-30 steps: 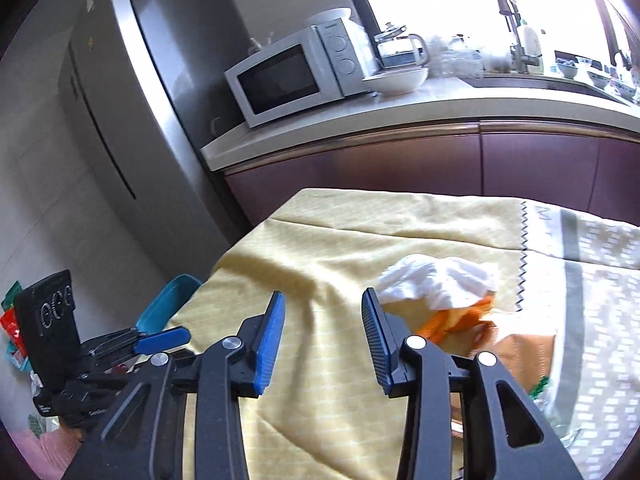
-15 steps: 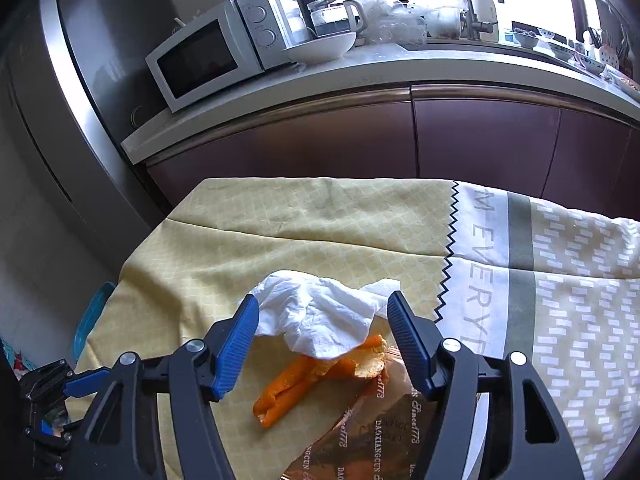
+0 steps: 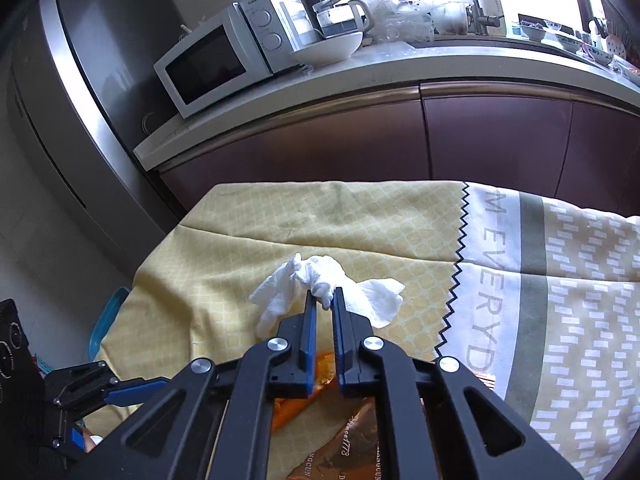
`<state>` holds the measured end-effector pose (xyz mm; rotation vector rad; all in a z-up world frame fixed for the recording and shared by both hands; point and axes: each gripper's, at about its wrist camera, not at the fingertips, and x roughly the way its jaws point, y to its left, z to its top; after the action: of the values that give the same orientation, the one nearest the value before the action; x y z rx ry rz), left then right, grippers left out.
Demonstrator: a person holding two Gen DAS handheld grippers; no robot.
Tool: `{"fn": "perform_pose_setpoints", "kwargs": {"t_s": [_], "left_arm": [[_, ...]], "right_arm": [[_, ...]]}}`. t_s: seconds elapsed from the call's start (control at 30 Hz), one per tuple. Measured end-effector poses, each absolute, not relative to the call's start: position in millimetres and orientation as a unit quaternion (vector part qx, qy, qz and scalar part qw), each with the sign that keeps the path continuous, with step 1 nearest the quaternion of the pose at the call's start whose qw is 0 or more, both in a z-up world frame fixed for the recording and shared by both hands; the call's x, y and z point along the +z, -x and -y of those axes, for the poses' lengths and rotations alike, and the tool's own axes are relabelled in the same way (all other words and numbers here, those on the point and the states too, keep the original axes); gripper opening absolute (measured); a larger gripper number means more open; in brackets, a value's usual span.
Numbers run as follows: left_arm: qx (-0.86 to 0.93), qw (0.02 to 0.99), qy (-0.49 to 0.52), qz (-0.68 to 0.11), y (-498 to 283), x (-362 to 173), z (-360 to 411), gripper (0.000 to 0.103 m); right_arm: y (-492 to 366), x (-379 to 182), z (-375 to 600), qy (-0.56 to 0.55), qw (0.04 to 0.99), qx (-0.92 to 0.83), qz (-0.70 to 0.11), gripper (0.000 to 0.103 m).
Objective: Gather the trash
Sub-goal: 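Close left gripper on orange peel while right gripper closes on white tissue, then carry orange peel in left gripper while right gripper carries white tissue to teal bin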
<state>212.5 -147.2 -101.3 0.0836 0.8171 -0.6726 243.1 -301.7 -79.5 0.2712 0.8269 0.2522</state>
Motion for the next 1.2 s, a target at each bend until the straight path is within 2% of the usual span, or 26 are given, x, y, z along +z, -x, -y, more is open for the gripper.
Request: {"fn": "perform_pose_setpoints", "kwargs": {"t_s": [0.3, 0.47, 0.67, 0.9, 1.2], "left_arm": [[-0.337, 0.840, -0.047, -0.423, -240, -113, 192, 0.041], [-0.335, 0.827, -0.047, -0.448, -254, -123, 210, 0.025], [-0.328, 0.825, -0.035, -0.459, -264, -129, 209, 0.016], [-0.317, 0.832, -0.030, -0.454, -255, -127, 202, 0.014], [-0.299, 0.851, -0.005, -0.431, -235, -106, 152, 0.013]], "right_arm": [[-227, -58, 320, -0.161, 0.912, 0.126, -0.356, 0.006], [-221, -55, 328, -0.175, 0.913, 0.129, -0.346, 0.006], [-215, -53, 334, -0.188, 0.913, 0.135, -0.336, 0.006], [-207, -51, 338, -0.203, 0.913, 0.143, -0.323, 0.006], [-196, -45, 329, -0.218, 0.912, 0.162, -0.309, 0.006]]}}
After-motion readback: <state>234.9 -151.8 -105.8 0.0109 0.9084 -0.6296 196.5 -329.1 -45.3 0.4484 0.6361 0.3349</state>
